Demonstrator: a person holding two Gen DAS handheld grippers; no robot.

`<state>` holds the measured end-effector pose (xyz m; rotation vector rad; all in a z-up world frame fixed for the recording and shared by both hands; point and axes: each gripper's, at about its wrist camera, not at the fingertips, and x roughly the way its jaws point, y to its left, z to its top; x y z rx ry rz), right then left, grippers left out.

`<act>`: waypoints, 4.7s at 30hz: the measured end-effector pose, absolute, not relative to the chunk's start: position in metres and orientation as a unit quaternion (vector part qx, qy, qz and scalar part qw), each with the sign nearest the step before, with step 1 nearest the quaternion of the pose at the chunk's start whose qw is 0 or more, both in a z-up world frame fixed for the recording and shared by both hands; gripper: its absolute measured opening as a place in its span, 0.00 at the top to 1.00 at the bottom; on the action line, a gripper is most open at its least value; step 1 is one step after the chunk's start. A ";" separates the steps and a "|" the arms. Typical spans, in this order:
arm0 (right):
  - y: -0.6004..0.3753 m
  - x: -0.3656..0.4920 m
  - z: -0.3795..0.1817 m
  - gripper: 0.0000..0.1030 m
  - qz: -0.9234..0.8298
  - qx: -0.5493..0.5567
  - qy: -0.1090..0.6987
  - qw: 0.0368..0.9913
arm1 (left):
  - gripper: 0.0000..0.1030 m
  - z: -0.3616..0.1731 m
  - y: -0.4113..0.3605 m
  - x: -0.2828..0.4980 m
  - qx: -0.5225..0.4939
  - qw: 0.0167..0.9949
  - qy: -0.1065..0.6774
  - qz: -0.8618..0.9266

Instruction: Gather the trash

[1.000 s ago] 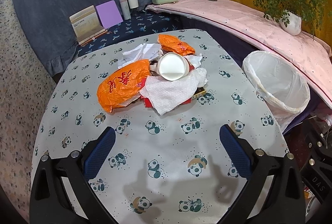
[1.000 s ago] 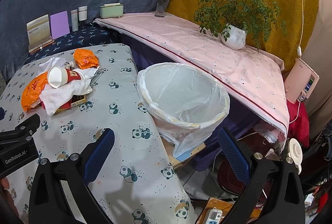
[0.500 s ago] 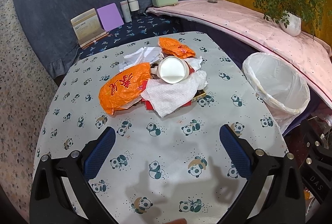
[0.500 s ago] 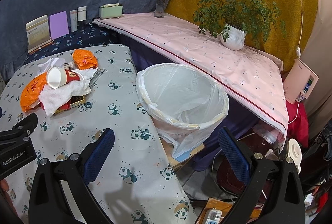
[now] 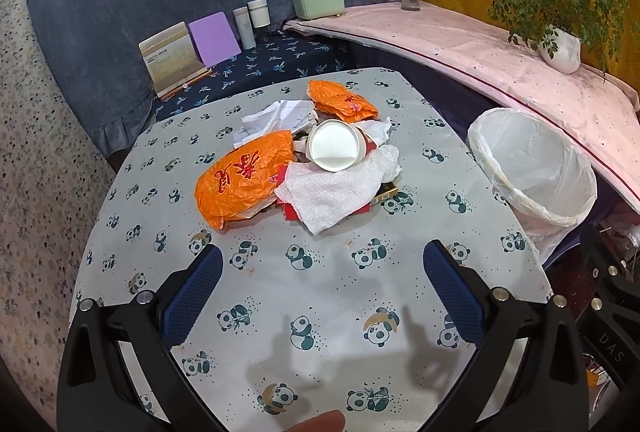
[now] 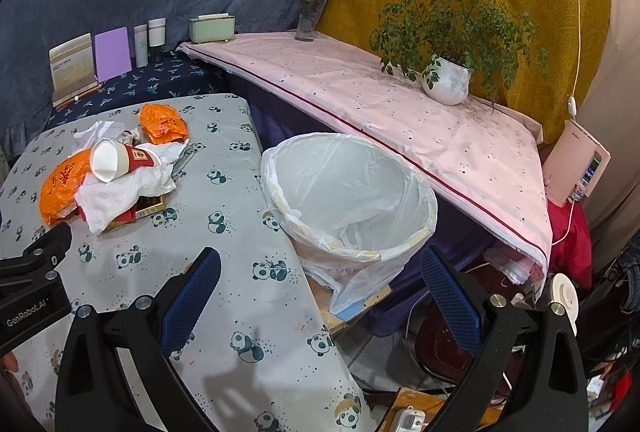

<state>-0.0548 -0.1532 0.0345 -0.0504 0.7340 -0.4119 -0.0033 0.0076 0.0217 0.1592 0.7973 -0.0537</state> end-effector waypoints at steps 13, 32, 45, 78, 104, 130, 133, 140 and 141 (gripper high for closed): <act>-0.152 -0.046 0.045 0.07 -0.198 -0.022 0.347 0.917 | 0.07 0.031 0.006 0.004 0.079 0.919 0.385 -0.037; -0.148 -0.020 0.061 0.07 -0.196 -0.015 0.338 0.921 | 0.07 0.043 0.009 0.031 0.072 0.917 0.390 -0.046; -0.130 0.014 0.045 0.08 -0.167 -0.012 0.363 0.917 | 0.07 0.011 0.081 0.073 0.027 0.908 0.417 -0.019; -0.030 0.148 -0.028 0.25 -0.057 -0.024 0.451 0.891 | 0.07 -0.045 0.160 0.149 -0.025 0.878 0.478 -0.020; -0.043 0.133 -0.018 0.36 -0.053 -0.018 0.441 0.896 | 0.70 -0.054 0.137 0.144 -0.033 0.858 0.505 -0.086; -0.125 0.067 0.086 0.36 -0.125 0.028 0.308 0.943 | 0.76 0.063 0.062 0.108 0.006 0.912 0.380 -0.154; -0.145 0.058 0.092 0.36 -0.143 0.038 0.296 0.943 | 0.76 0.072 0.038 0.105 0.018 0.913 0.368 -0.172; -0.188 0.040 0.097 0.36 -0.185 0.052 0.285 0.939 | 0.76 0.080 -0.015 0.104 0.043 0.909 0.355 -0.212; -0.195 0.037 0.096 0.36 -0.193 0.054 0.285 0.937 | 0.76 0.080 -0.022 0.104 0.046 0.908 0.354 -0.219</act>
